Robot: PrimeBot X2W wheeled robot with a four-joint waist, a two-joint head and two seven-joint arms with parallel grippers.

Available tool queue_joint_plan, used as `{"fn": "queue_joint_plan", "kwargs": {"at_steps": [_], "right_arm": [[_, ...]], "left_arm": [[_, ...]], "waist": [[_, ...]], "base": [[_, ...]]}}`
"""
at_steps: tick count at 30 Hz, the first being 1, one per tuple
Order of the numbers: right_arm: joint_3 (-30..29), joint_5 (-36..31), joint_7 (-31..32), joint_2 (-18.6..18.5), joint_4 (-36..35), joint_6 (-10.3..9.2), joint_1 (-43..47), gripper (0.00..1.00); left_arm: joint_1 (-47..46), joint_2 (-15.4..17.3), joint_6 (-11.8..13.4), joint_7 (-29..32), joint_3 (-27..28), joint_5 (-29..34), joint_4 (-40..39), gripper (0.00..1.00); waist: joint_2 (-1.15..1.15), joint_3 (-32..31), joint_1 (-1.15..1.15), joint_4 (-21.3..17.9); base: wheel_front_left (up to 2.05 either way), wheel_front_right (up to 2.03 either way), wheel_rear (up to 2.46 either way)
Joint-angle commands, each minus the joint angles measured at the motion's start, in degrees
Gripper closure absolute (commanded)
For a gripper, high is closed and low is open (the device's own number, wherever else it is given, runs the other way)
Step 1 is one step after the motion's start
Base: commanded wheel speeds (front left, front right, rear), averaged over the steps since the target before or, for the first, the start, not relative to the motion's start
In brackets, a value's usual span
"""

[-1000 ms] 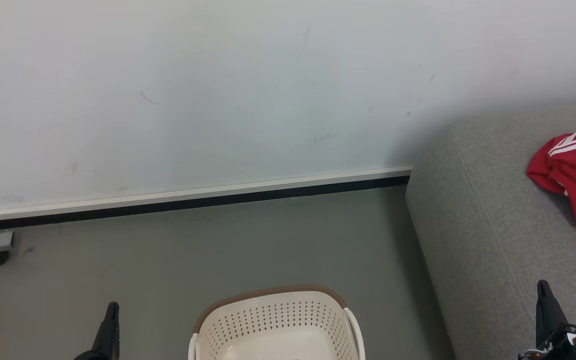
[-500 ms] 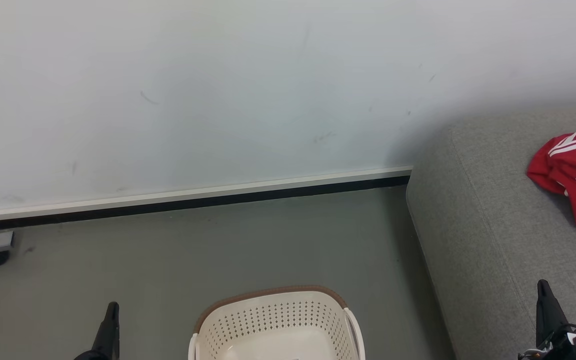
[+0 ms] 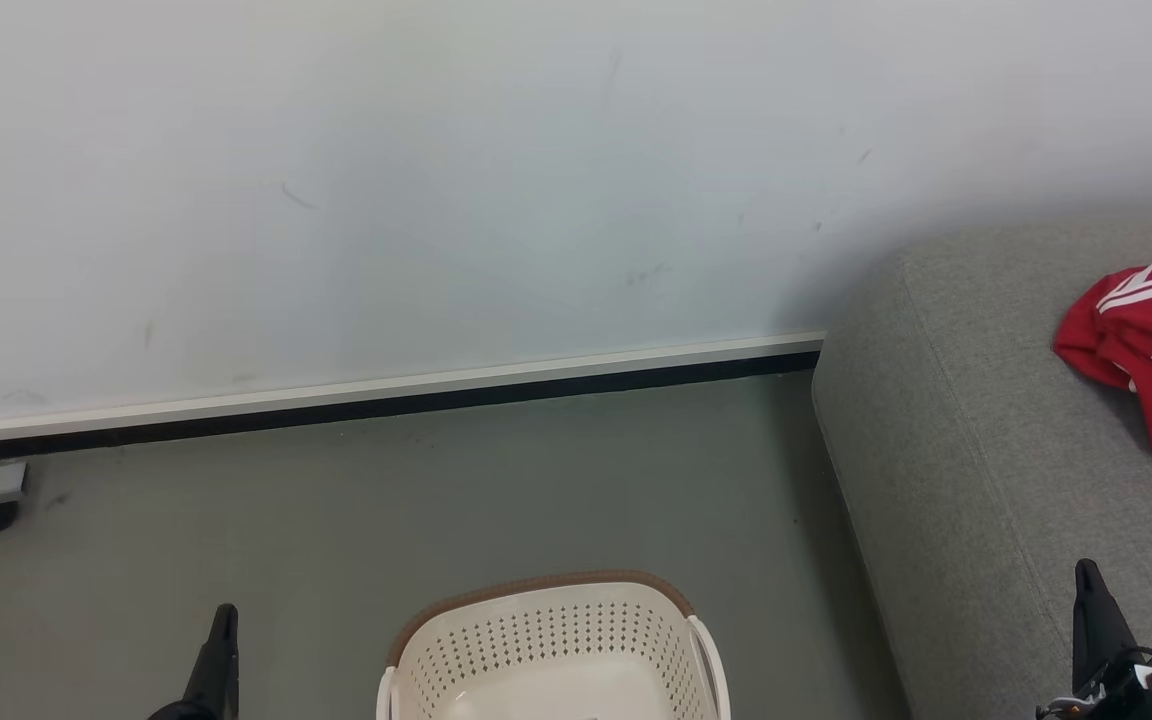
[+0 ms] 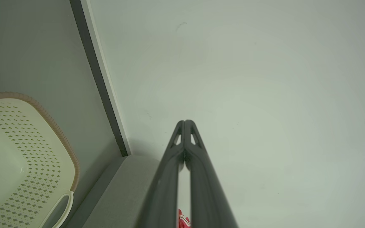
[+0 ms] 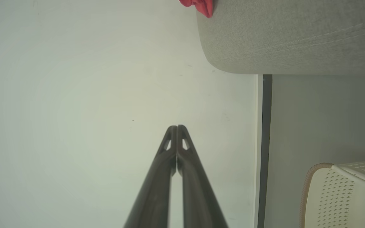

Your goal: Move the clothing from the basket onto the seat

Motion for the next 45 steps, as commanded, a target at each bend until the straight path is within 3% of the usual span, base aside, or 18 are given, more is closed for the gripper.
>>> {"fn": "queue_joint_plan", "kwargs": {"at_steps": [1,45], "right_arm": [[0.17,0.48,-0.07,-0.44,-0.02,0.02,-0.33,1.00],[0.78,0.99,-0.63,-0.94,-0.17,0.02,-0.34,1.00]], "left_arm": [[-0.08,0.13,-0.16,0.16,0.17,-0.06,0.19,1.00],[-0.09,-0.09,-0.14,0.38,0.39,0.26,0.19,1.00]], "waist": [[0.00,0.00,0.00,0.00],[0.00,0.00,0.00,0.00]], "base": [[0.00,0.00,0.00],[0.00,0.00,0.00]]}}
